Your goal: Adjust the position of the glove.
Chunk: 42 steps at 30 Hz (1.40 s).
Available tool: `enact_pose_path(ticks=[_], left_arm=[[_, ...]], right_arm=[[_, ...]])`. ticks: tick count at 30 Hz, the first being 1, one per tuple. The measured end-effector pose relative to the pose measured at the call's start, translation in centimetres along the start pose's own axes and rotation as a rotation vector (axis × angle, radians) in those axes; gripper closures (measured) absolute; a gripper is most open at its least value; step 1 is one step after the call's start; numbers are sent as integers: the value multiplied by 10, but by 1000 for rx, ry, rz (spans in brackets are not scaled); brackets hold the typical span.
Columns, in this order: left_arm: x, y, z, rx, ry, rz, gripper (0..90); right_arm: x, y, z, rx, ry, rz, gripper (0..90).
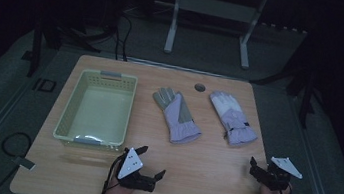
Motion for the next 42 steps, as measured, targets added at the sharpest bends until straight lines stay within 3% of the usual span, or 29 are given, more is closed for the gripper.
enact_pose_path(ticks=[6,15,17,21,23,27,29,32,35,38,42], left_arm=[[0,0,0,-1,-1,-4,25],[0,0,0,3,-5,0,25],[1,0,0,5,-6,1,25],[1,0,0,-2,-5,-3,25],[1,0,0,-7,-5,-3,25],[1,0,0,0,-8,0,25],[1,0,0,0,-8,1,25],[1,0,0,1,-8,3,25],[1,0,0,1,-9,3,25],[1,0,0,1,-9,3,25],[1,0,0,-3,-8,1,25]], right_arm=[[1,0,0,0,-5,9,127],[6,-1,-5,-24,-9,-14,120],[10,-4,-14,-20,-23,-2,120],[19,-8,-32,-23,-27,-20,120],[24,-6,-39,-33,-21,-64,116],[34,-4,-55,-41,-39,-62,115],[39,-3,-65,-31,-53,-31,139],[43,5,-85,-24,-33,-101,140],[44,10,-95,-23,-41,-114,130],[52,24,-115,27,-77,-133,106],[52,34,-126,48,-65,-163,106]])
Point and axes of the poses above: each handheld gripper's, and its own axes: x roughly backward along the jaws, z roughly out of its underside, y roughly to its left, the point moved 9 cm from there along -x, roughly forward along the jaws, and after that the axes turned 12 degrees about y, right-handed, at the moved point
